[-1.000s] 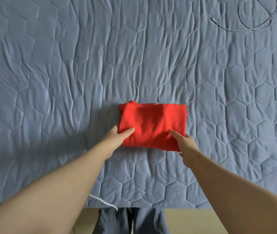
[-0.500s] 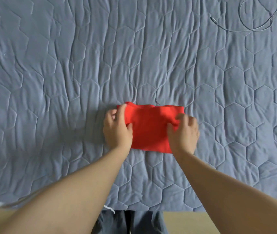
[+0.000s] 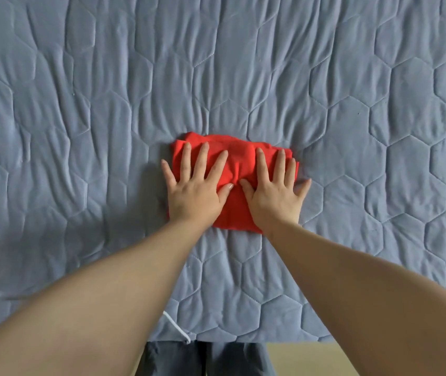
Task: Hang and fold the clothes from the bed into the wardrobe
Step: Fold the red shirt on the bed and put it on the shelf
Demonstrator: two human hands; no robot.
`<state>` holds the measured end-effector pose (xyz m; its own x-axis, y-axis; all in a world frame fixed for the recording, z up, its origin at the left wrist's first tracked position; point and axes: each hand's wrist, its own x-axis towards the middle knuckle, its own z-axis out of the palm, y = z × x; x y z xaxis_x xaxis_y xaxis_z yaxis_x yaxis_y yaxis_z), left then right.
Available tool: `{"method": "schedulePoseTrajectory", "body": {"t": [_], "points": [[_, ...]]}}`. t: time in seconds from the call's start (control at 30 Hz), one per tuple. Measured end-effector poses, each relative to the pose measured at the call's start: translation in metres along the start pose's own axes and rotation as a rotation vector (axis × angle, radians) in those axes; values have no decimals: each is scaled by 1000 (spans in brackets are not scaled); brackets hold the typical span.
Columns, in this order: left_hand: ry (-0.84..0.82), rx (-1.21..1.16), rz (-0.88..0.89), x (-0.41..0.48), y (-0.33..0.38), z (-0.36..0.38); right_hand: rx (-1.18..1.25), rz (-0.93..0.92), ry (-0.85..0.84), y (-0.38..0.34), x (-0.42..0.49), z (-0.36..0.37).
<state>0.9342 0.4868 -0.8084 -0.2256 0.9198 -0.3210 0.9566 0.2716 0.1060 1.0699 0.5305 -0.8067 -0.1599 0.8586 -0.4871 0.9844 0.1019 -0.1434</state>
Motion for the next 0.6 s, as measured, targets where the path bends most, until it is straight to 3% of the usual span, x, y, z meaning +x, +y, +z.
{"method": "schedulePoseTrajectory", "body": {"t": [0.23,0.4,0.5,0.6], "points": [[-44,-68,44,17,-9,20,-5,-1,-8,9,21,20],[-38,-275,77,18,-22,15,78,1,-62,15,22,13],[-9,-374,-74,4,-29,7,238,36,13,16,5,4],[-151,-549,-351,-2,-21,-1,429,283,34,5,-12,2]]}}
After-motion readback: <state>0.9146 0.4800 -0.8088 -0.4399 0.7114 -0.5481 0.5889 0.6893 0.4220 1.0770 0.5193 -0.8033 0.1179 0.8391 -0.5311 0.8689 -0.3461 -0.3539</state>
